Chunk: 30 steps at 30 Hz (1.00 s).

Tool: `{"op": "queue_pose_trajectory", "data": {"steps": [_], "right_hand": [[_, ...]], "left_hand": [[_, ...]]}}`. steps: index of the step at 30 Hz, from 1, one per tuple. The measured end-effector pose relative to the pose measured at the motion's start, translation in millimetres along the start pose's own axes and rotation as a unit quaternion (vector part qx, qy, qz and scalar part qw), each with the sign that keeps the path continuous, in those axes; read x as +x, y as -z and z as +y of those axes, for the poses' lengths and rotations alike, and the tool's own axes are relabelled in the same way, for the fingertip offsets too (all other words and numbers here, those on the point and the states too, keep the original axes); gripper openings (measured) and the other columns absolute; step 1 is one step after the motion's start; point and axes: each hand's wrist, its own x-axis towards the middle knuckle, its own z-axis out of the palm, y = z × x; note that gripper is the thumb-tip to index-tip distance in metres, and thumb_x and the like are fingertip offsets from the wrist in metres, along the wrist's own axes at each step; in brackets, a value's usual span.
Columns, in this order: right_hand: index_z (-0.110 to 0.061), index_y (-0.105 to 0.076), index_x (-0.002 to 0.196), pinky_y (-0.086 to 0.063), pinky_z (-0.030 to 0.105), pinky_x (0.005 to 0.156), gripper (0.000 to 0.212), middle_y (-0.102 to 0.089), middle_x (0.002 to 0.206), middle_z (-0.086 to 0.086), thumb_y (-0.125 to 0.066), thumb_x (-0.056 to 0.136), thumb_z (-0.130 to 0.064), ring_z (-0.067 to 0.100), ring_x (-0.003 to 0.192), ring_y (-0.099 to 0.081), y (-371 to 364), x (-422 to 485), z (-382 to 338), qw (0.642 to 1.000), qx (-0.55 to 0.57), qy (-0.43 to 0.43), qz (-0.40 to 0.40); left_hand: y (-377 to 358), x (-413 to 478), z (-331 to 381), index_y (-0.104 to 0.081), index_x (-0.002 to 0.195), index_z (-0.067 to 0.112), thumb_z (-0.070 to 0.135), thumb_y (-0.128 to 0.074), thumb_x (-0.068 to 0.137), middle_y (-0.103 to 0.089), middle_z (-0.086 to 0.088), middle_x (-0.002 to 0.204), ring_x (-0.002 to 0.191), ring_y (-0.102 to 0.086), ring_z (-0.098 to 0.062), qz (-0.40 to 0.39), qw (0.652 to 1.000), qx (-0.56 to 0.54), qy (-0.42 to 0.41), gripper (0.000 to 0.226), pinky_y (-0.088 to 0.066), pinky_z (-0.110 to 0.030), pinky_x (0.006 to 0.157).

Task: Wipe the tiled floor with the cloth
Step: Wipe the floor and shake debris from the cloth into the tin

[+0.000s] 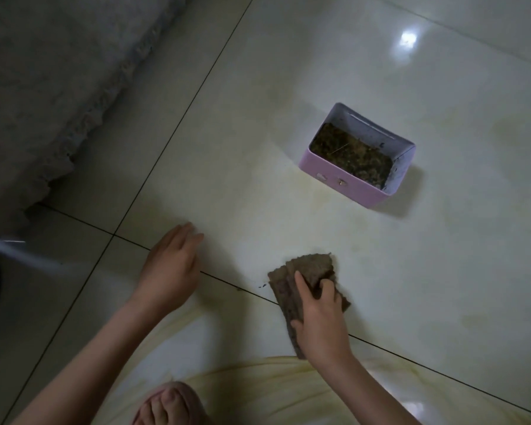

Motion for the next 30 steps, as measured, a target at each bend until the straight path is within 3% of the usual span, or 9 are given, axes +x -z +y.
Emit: {"op": "queue_pose_trajectory", "data": {"steps": [2, 6, 12, 16, 23, 25, 27, 30], "right_hand": [[-0.037, 0.004, 0.153, -0.036, 0.034, 0.104, 0.089, -0.006, 0.147, 0.012, -0.061, 0.093, -0.027, 0.032, 0.131, -0.023, 0, 7, -17, 1.000, 0.004, 0.027, 0.001], [-0.033, 0.001, 0.154, -0.040, 0.036, 0.099, 0.089, -0.014, 0.146, 0.012, -0.060, 0.092, -0.014, 0.034, 0.127, -0.029, 1, 25, -56, 0.997, -0.018, 0.081, 0.000], [-0.017, -0.024, 0.149, -0.045, 0.041, 0.094, 0.081, -0.018, 0.146, 0.016, -0.064, 0.081, 0.002, 0.038, 0.125, -0.030, 0, 36, -98, 0.987, -0.023, 0.162, -0.007], [-0.005, -0.041, 0.133, -0.044, 0.040, 0.089, 0.056, -0.028, 0.144, 0.016, -0.059, 0.081, 0.006, 0.037, 0.123, -0.031, -12, 28, -92, 0.975, -0.058, 0.215, 0.003], [-0.001, -0.045, 0.127, -0.046, 0.039, 0.086, 0.055, -0.041, 0.130, 0.019, -0.070, 0.079, -0.005, 0.038, 0.117, -0.041, -25, 27, -97, 0.979, -0.102, 0.177, -0.011], [-0.005, -0.051, 0.122, -0.043, 0.035, 0.086, 0.045, -0.050, 0.124, 0.017, -0.065, 0.080, -0.005, 0.036, 0.113, -0.049, -24, 28, -93, 0.986, -0.045, 0.160, -0.018], [-0.013, -0.063, 0.109, -0.041, 0.024, 0.077, 0.031, -0.063, 0.110, 0.009, -0.062, 0.079, -0.007, 0.028, 0.103, -0.058, -18, 28, -81, 0.989, 0.094, 0.110, -0.031], [-0.023, -0.069, 0.088, -0.042, 0.016, 0.069, 0.022, -0.064, 0.085, -0.004, -0.072, 0.074, -0.008, 0.012, 0.082, -0.059, -4, 24, -57, 0.941, 0.335, 0.007, -0.042]], "left_hand": [[0, -3, -3, -0.053, 0.135, 0.005, 0.012, -0.038, 0.094, -0.038, -0.018, 0.150, 0.142, -0.030, -0.032, 0.011, 1.000, -0.023, 0.014, 0.044, -0.026, -0.040, 0.115], [-1, -5, -13, -0.055, 0.134, 0.005, 0.001, -0.050, 0.092, -0.038, -0.019, 0.150, 0.142, -0.029, -0.033, 0.015, 0.998, -0.053, 0.031, 0.043, -0.027, -0.040, 0.115], [1, -1, -27, -0.058, 0.131, 0.006, 0.001, -0.050, 0.092, -0.038, -0.020, 0.149, 0.141, -0.030, -0.032, 0.012, 0.995, -0.082, 0.059, 0.040, -0.026, -0.041, 0.115], [6, -1, -34, -0.056, 0.133, 0.011, 0.003, -0.048, 0.093, -0.035, -0.014, 0.152, 0.143, -0.025, -0.025, 0.014, 0.991, -0.107, 0.074, 0.042, -0.023, -0.036, 0.114], [18, -15, -32, -0.056, 0.132, 0.013, 0.005, -0.044, 0.095, -0.034, -0.009, 0.153, 0.143, -0.025, -0.022, 0.026, 0.987, -0.132, 0.090, 0.040, -0.021, -0.031, 0.113], [20, -19, -26, -0.056, 0.132, 0.012, 0.005, -0.044, 0.095, -0.035, -0.011, 0.152, 0.142, -0.025, -0.023, 0.022, 0.988, -0.128, 0.087, 0.039, -0.023, -0.031, 0.112], [21, -23, -18, -0.056, 0.132, 0.011, 0.006, -0.044, 0.095, -0.035, -0.012, 0.152, 0.142, -0.026, -0.024, 0.017, 0.988, -0.129, 0.083, 0.039, -0.024, -0.031, 0.112], [20, -23, -1, -0.056, 0.132, 0.010, 0.005, -0.045, 0.095, -0.035, -0.014, 0.151, 0.142, -0.026, -0.025, 0.019, 0.988, -0.139, 0.063, 0.039, -0.024, -0.030, 0.113]]}}
